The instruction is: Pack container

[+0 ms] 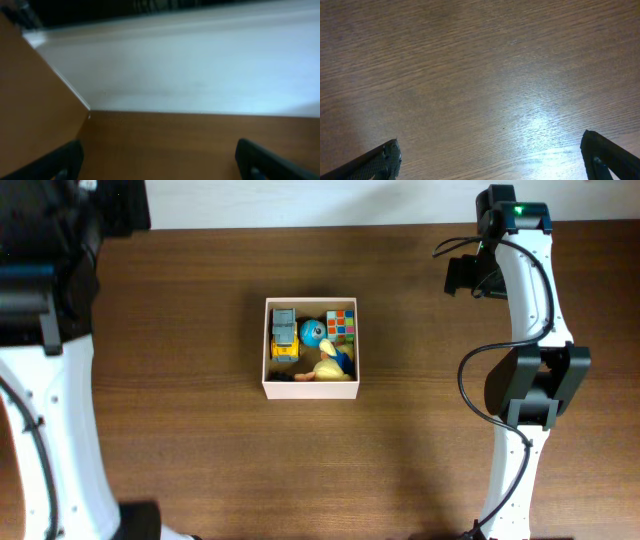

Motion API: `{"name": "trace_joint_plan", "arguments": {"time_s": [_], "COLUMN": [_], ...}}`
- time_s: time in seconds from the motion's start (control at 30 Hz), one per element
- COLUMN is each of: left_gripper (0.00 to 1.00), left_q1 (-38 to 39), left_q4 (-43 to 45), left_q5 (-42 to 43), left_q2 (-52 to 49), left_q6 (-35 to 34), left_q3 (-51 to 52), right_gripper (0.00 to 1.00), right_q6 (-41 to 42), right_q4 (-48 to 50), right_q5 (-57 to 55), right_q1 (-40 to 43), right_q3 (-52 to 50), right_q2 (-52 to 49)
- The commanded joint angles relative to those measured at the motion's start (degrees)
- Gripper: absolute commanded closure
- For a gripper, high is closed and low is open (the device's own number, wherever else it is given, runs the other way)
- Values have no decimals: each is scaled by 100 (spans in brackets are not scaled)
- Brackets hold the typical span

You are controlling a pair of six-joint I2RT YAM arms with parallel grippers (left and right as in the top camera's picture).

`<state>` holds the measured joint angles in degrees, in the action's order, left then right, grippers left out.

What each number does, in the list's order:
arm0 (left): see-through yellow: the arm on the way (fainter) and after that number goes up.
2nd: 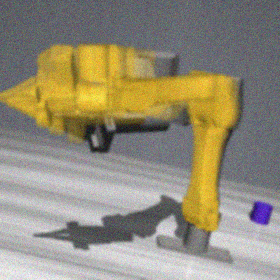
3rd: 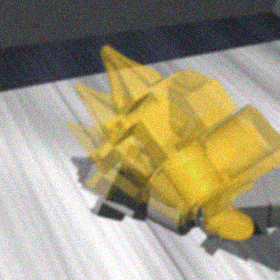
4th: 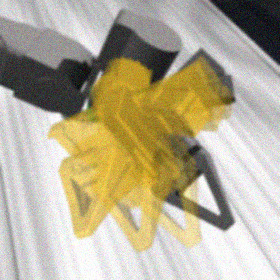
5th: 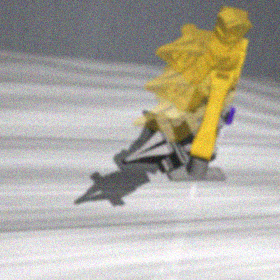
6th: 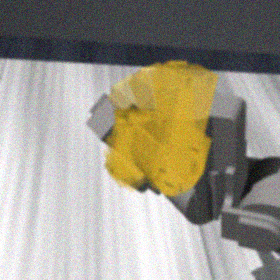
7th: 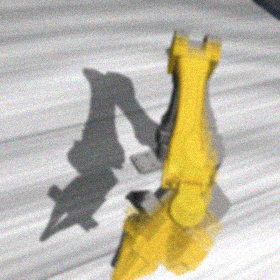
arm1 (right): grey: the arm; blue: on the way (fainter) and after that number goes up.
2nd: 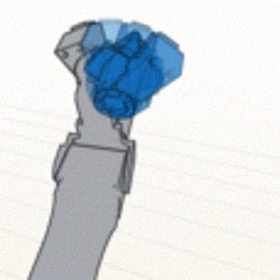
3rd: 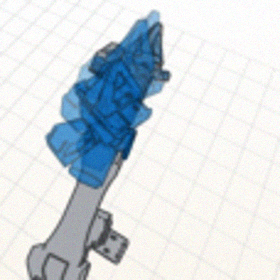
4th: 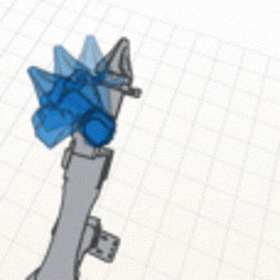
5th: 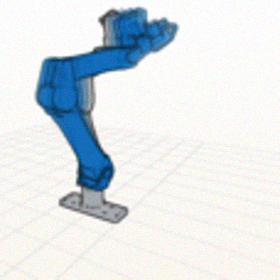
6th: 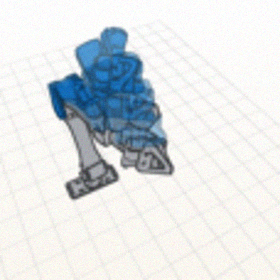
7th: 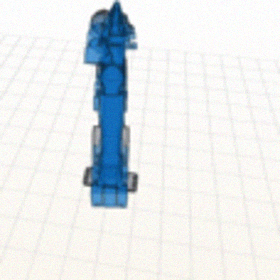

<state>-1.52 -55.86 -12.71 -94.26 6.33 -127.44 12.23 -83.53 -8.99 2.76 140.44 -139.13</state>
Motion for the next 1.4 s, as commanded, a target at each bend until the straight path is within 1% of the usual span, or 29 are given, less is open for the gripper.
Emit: {"name": "trace_joint_plan", "arguments": {"time_s": [0.0,0.2,0.3,0.6,0.73,0.8,0.93,1.37], "left_gripper": [1,1,1,1,1,1,1,1], "left_q1": [-190,-562,-595,-588,-568,-562,-538,-455], "left_q4": [575,1993,2782,5066,5751,5890,5890,5884], "left_q5": [-9,407,498,531,549,544,544,446], "left_q2": [841,2295,3025,5090,5998,6352,6944,8290], "left_q6": [-39,-96,-96,-98,-125,-210,-422,-420], "left_q3": [1506,4122,5362,8651,9833,10233,10837,12074], "right_gripper": [1,1,1,1,1,1,1,1], "right_q6": [70,70,70,70,70,70,70,70], "right_q4": [0,0,0,0,0,0,0,0], "right_q5": [-31,-31,-31,-31,-31,-31,-31,-31], "right_q1": [37,37,37,37,37,37,37,37], "right_q3": [0,0,0,0,0,0,0,0], "right_q2": [-13,-13,-13,-13,-13,-13,-13,-13]}}
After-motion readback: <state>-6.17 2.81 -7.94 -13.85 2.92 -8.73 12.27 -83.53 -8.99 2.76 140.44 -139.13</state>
